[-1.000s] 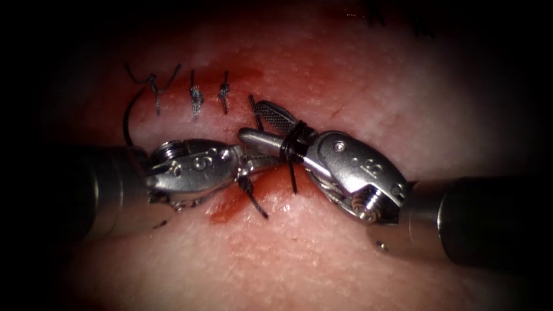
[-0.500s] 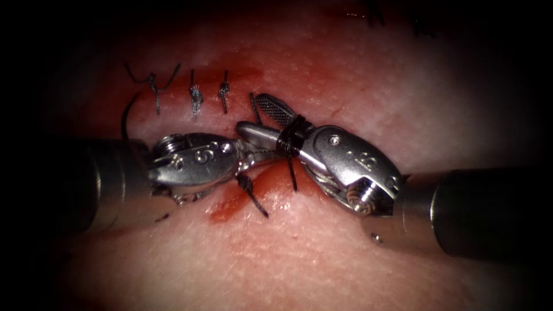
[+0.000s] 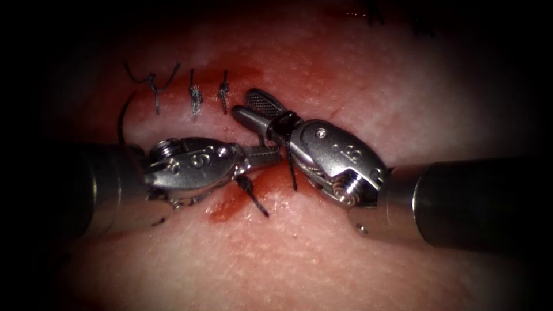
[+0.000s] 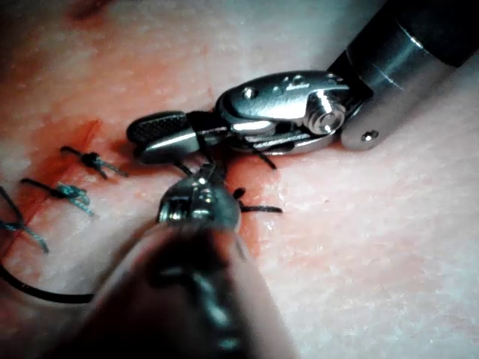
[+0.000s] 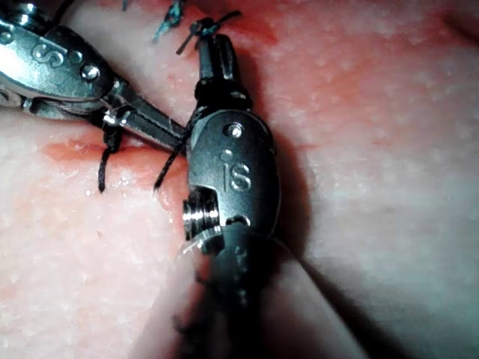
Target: Wound Closure
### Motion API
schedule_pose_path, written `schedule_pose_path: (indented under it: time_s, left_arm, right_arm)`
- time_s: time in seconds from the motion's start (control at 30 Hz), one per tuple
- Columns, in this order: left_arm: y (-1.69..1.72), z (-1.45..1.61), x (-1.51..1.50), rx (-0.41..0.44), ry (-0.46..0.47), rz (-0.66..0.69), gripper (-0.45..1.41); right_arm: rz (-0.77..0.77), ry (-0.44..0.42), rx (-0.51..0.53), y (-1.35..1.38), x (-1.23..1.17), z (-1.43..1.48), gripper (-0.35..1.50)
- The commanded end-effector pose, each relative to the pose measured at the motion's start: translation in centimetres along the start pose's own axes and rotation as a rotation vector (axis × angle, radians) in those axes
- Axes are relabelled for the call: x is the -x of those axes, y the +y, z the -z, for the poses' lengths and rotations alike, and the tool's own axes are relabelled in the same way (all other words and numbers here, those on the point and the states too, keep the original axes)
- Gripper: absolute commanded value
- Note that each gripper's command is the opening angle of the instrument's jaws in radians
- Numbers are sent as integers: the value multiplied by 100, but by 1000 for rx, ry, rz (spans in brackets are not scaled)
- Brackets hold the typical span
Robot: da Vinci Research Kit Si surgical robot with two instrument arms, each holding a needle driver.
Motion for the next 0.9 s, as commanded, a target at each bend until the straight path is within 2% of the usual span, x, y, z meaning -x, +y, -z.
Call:
schedule_pose_path:
  time_s: [0.03, 0.27, 0.3, 0.57, 0.9]
  left_arm:
    - [3, -9, 4, 1, 0, 1, -45]
    - [10, -8, 3, -1, 0, 8, -45]
    - [11, -8, 3, -1, 0, 8, -45]
    - [8, -7, 2, 0, -1, 7, -45]
    - [1, 8, -6, -11, -3, 10, -45]
  right_arm:
    - [-3, 1, -8, -8, 4, -4, -35]
    - [-1, -30, -26, -13, -2, 0, -35]
    - [-1, -34, -58, -13, -2, 1, -35]
    - [3, -41, -105, -24, 2, 10, -35]
    - [35, -50, -175, -34, 12, 40, -35]
